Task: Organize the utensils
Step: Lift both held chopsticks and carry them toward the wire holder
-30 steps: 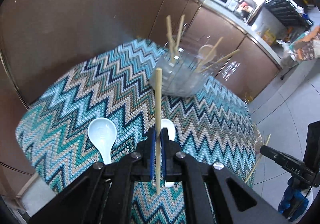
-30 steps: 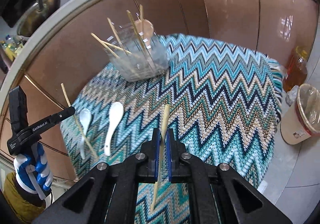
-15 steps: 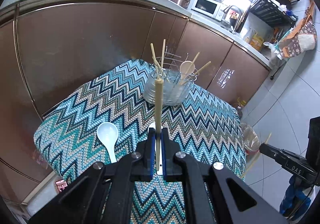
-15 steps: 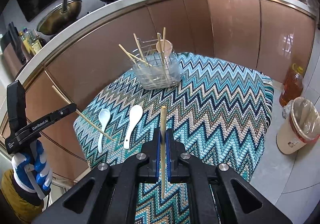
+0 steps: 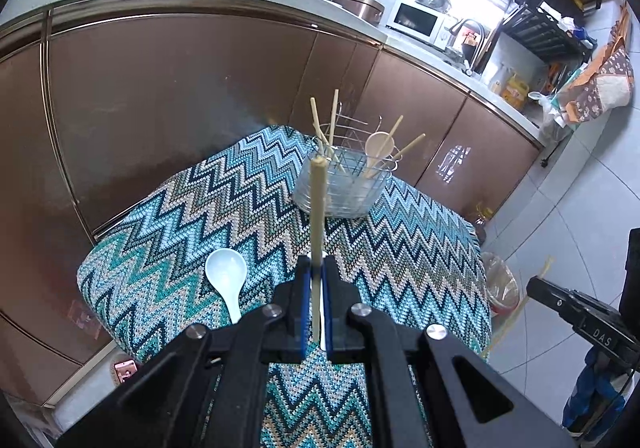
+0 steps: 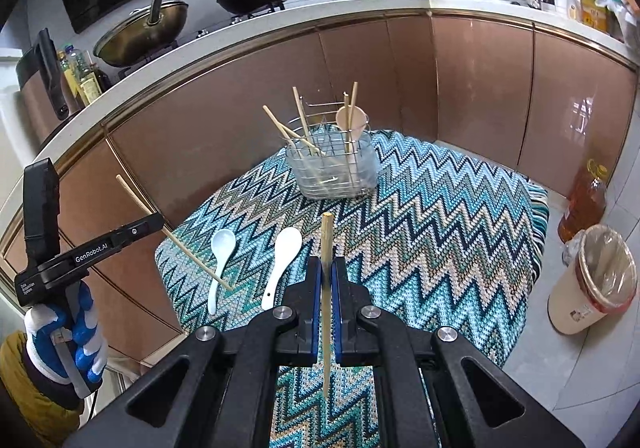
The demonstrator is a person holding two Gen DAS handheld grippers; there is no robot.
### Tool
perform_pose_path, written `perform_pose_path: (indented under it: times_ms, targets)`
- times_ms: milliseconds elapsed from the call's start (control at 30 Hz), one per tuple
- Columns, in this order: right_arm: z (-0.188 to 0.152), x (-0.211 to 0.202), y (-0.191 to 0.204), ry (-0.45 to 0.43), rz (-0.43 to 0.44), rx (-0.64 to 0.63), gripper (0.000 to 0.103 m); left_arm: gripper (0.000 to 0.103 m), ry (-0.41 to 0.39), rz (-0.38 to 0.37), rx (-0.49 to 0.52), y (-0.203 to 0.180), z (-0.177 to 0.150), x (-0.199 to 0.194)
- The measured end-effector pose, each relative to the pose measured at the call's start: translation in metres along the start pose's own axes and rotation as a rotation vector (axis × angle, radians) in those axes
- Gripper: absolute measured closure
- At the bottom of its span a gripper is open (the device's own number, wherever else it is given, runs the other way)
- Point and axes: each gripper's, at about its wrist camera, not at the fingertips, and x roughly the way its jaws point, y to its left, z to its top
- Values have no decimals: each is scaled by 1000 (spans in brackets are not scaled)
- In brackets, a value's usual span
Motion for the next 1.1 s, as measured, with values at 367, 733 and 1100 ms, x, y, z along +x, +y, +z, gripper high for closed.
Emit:
perform_pose_path:
  times_ms: [367,733,1100]
  targets:
    - [17,5,6,-11,12,-27,98,98,-5,-7,9,-3,13,4]
    - [53,9,11,-57,35,-56,98,98,-23,-18,28,-7,44,9]
    - [118,14,12,-196,60,-72,98,98,-80,-59,47,-14,101,12]
